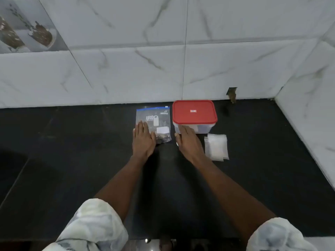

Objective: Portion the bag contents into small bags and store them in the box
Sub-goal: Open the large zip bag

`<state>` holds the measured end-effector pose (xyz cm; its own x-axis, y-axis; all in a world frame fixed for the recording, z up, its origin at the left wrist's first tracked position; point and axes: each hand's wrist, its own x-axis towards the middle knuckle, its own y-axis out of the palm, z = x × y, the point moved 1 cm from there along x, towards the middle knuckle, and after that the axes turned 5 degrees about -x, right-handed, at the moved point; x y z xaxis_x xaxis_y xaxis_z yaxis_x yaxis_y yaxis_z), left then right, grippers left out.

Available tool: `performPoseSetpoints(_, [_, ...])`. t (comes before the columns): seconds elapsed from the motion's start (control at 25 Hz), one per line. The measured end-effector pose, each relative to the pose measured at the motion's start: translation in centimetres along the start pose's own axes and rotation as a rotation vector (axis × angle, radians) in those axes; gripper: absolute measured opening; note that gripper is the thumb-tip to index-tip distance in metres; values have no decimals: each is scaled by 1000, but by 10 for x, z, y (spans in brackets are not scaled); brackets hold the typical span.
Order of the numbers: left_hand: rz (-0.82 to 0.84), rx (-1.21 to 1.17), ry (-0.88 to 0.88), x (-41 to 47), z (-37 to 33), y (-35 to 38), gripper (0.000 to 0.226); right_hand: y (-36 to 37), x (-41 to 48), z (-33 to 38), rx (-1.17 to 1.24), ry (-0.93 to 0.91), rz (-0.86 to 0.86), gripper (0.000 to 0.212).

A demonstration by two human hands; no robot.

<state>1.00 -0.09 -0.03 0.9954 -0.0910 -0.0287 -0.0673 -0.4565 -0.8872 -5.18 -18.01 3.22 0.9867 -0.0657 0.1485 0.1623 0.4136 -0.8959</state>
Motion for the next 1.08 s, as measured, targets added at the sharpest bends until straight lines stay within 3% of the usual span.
performPoseSetpoints(0.24, [-166,-263,-405,53,27,8,57,64,29,24,89,81,127,31])
performPoseSetpoints(0.44, [-192,-475,-586,81,32,-2,59,92,42,29,56,193,115,20])
performPoseSetpoints(0.56, [-195,-652,-680,90,40,-3,58,89,49,27,198,254,101,20])
performPoseSetpoints(0.68, [-179,-836,-697,93,41,-3,29,80,49,21,300,292,101,21])
performPoseSetpoints(0.8, [-191,-1022,-697,88,41,-10,38,74,45,13,406,319,86,21])
performPoseSetpoints(0.92, [-189,-1147,-575,79,34,-23,46,70,40,7,549,341,93,21])
performPoseSetpoints(1.08, [-122,-1243,-336,62,33,-27,26,52,32,10,781,421,124,20])
